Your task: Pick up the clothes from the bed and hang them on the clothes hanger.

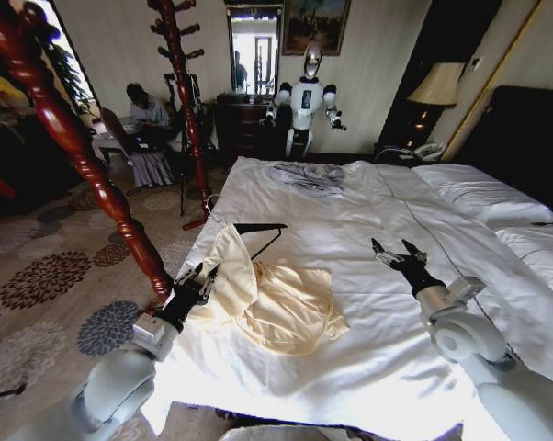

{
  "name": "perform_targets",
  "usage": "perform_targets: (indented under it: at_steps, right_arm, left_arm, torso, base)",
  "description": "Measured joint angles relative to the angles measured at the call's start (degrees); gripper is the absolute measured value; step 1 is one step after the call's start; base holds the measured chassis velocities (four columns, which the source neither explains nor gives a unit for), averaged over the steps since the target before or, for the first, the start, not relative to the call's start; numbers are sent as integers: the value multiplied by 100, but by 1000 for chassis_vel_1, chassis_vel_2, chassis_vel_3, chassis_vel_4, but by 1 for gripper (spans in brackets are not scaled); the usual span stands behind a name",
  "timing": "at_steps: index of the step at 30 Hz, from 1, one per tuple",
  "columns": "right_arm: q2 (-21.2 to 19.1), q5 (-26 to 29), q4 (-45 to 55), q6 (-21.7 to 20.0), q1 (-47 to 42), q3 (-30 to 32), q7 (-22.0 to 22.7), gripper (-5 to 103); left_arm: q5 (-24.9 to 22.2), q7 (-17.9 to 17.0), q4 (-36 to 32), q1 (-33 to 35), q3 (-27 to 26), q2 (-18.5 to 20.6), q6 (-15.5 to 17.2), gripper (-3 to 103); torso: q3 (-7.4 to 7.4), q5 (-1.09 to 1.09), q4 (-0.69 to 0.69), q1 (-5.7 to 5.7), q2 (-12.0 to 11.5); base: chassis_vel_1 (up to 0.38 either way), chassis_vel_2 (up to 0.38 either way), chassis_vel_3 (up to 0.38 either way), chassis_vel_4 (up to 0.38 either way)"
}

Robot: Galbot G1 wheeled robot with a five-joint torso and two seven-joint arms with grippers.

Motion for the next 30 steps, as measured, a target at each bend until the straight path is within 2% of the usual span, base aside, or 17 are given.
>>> perform_targets:
  at_steps: [1, 5, 6, 9, 11, 12, 13, 15, 17, 18, 21, 22, 24, 30]
  right_arm:
    - [0, 0, 0, 0, 0, 0, 0, 100]
    - [-575, 133, -537, -84, 359, -442, -454, 100]
    - [-575, 133, -537, -84, 359, -442, -454, 100]
    - [-645, 192, -906, -132, 1163, -1184, -634, 100]
    - [-505, 223, -1259, -167, 2071, -2038, -736, 100]
    - [-505, 223, -1259, -167, 2071, -2038, -736, 100]
    - [-379, 223, -1481, -180, 2500, -2484, -799, 100]
    - [-49, 196, -2002, -184, 3344, -3331, -980, 100]
    - [224, 151, -2378, -183, 3910, -3848, -1109, 100]
    - [224, 151, -2378, -183, 3910, -3848, -1109, 100]
    - [682, 83, -2970, -161, 4601, -4606, -1325, 100]
    - [682, 83, -2970, -161, 4601, -4606, -1325, 100]
    - [869, 73, -3238, -135, 4906, -5003, -1464, 100]
    - [998, 245, -3570, -165, 5430, -5826, -2083, 100]
  left_arm:
    - [0, 0, 0, 0, 0, 0, 0, 23]
    - [-1, -11, -45, 219, 24, -97, -21, 23]
    - [-1, -11, -45, 219, 24, -97, -21, 23]
    - [-24, -60, -72, 367, 22, -189, -46, 23]
    - [-30, -123, -107, 493, 9, -260, -63, 23]
    - [-30, -123, -107, 493, 9, -260, -63, 23]
    - [-10, -158, -117, 547, -2, -284, -80, 23]
    - [41, -228, -162, 667, -39, -353, -110, 23]
    - [87, -296, -212, 763, -78, -423, -139, 23]
    - [87, -296, -212, 763, -78, -423, -139, 23]
    - [121, -436, -330, 978, -126, -540, -190, 23]
    - [121, -436, -330, 978, -126, -540, -190, 23]
    - [183, -537, -358, 1114, -127, -654, -268, 23]
    - [339, -660, -394, 1462, -81, -1097, -445, 23]
  torso:
    - [0, 0, 0, 0, 0]
    - [0, -3, -3, 0, 1]
    - [0, -3, -3, 0, 1]
    - [0, 1, -2, -1, 0]
    - [0, -4, 1, -1, 0]
    - [0, -4, 1, -1, 0]
    - [0, 2, 2, -1, 0]
    - [0, -1, 0, -1, 0]
    - [0, 0, 3, 0, 0]
    - [0, 0, 3, 0, 0]
    - [0, -1, 2, 0, 0]
    - [0, -1, 2, 0, 0]
    - [0, -1, 0, 0, 0]
    - [-1, -3, 0, -1, 0]
  base:
    - [0, 0, 0, 0]
    - [0, 0, 0, 0]
    - [0, 0, 0, 0]
    - [0, 0, 0, 0]
    - [0, 0, 0, 0]
    - [0, 0, 0, 0]
    - [0, 0, 0, 0]
    - [0, 0, 0, 0]
    - [0, 0, 0, 0]
    - [0, 0, 0, 0]
    - [0, 0, 0, 0]
    - [0, 0, 0, 0]
    - [0, 0, 0, 0]
    - [0, 0, 0, 0]
